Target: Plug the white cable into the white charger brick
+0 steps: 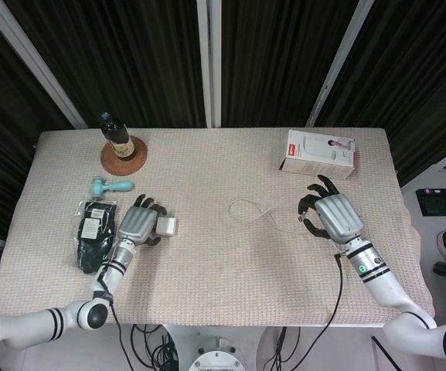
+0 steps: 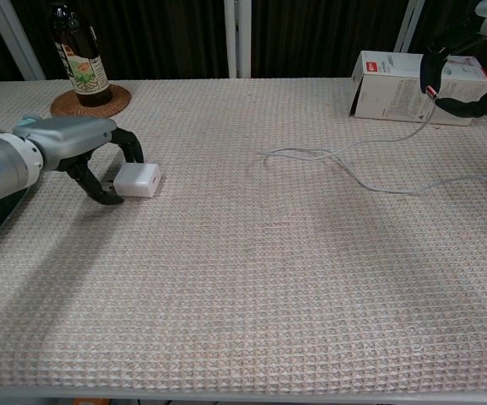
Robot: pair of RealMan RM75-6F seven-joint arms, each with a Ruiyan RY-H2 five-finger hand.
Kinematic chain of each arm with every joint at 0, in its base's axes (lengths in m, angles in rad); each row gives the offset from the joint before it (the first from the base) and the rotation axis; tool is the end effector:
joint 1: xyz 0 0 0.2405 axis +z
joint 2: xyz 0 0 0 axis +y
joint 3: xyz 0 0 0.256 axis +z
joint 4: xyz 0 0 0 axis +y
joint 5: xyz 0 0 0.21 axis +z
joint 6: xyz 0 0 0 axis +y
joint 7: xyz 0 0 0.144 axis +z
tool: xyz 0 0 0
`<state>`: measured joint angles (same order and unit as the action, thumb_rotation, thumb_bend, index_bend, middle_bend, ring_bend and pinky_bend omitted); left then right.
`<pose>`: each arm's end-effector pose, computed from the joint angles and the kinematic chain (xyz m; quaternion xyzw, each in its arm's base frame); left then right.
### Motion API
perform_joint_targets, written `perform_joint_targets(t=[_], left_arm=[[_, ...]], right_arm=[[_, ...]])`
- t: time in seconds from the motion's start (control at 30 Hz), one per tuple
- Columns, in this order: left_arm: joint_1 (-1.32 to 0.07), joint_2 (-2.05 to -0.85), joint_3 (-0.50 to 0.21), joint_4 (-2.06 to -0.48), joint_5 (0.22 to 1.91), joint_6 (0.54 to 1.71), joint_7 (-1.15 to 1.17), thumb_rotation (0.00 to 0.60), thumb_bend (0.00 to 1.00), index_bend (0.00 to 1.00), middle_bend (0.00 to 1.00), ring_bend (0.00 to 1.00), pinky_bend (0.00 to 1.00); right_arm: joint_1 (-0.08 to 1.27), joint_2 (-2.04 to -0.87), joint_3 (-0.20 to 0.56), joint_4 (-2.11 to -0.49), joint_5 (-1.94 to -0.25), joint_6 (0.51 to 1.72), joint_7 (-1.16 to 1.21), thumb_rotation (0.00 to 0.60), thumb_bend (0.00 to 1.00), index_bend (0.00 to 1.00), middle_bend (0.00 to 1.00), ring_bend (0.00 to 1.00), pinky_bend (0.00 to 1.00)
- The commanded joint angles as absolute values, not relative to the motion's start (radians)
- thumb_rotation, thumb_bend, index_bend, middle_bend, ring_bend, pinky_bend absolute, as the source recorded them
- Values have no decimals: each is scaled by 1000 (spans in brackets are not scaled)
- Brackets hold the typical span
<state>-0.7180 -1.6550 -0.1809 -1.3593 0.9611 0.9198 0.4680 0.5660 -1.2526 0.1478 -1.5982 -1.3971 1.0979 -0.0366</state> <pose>-0.1773 0.3437 -0.0462 -0.7345 -0.4118 -0.3015 0.4472 -0.1954 -0.3203 0.0834 0.7083 -0.3616 0.4310 0.4264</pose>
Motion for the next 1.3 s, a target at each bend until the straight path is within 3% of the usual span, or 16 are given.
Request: perform_joint_targets(t=[0.03,0.2,0.8,1.13,1.3], left_arm=[[-721,-1659,-182,-1355,959,918,463,573,212,314,289,105,48],[-729,-1670,-181,-1338,958,912,449,535,235,321,298,105,48],[-737,-1659,-168,-1327,964,894,405,528,267,329,305,105,45],[-733,-1663,-173,-1323,996,924,371,548,271,445,431,209,61],[-731,-1633,-182,-1389,990,958,406,529,264,455,441,219,62]], right_arm=[[565,-1254,146,-1597,-1397,1098,-34,600,333,616,467,194,43],[562,-1257,145,-1591,-1395,1098,-26,600,334,617,468,194,43],[560,-1261,147,-1585,-1389,1097,-23,600,334,618,468,194,43],[559,-1261,150,-1588,-1390,1102,-23,600,334,624,472,199,44],[567,-1257,157,-1606,-1394,1098,-24,600,334,626,473,201,44]])
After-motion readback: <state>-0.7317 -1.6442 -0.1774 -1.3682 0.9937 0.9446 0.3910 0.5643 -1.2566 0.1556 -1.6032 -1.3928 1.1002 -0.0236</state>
